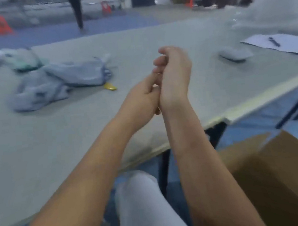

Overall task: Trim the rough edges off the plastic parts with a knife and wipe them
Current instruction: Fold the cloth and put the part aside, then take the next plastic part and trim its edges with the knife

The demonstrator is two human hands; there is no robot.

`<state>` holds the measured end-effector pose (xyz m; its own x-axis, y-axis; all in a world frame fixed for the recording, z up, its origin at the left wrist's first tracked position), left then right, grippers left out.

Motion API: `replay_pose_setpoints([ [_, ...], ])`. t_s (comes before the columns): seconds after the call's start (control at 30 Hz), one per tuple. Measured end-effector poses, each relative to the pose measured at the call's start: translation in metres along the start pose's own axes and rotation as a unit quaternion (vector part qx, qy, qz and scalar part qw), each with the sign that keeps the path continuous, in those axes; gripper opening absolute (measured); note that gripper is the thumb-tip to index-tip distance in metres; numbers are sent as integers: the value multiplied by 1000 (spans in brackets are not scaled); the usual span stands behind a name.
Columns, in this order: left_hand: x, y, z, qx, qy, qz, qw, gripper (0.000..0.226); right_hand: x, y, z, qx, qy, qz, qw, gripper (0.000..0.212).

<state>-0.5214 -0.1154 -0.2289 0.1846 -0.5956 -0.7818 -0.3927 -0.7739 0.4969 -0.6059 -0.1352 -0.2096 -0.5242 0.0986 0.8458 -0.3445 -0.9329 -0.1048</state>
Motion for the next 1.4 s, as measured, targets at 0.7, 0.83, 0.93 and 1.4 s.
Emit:
replay_pose_setpoints([
  [0.7, 163, -32, -234, -109, 427, -192, 877, 22, -167, 33, 171, 236, -631, -192, 714, 19],
  [0.83, 176, -18, -250, -120, 357, -214, 901, 23, -159, 49, 163, 153, -688, -237, 669, 29],
  [0.93, 177, -21, -259, -221, 339, -214, 889, 13, -160, 55, 158, 107, -716, -273, 633, 34],
  [1.4, 144, 96, -309, -65, 620, -83, 778, 39, -178, 48, 161, 148, -707, -278, 634, 23],
])
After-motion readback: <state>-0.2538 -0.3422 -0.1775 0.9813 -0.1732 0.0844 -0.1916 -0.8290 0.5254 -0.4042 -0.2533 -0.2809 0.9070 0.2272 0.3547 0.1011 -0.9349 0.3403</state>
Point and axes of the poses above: each hand's wrist, its own y-axis towards the middle knuckle, its own z-axis out of the palm, x = y × z, the point moved 5 cm from there along y, towards the middle knuckle, and after that the axes turned 14 degrees about z, right-handed, at the moved point
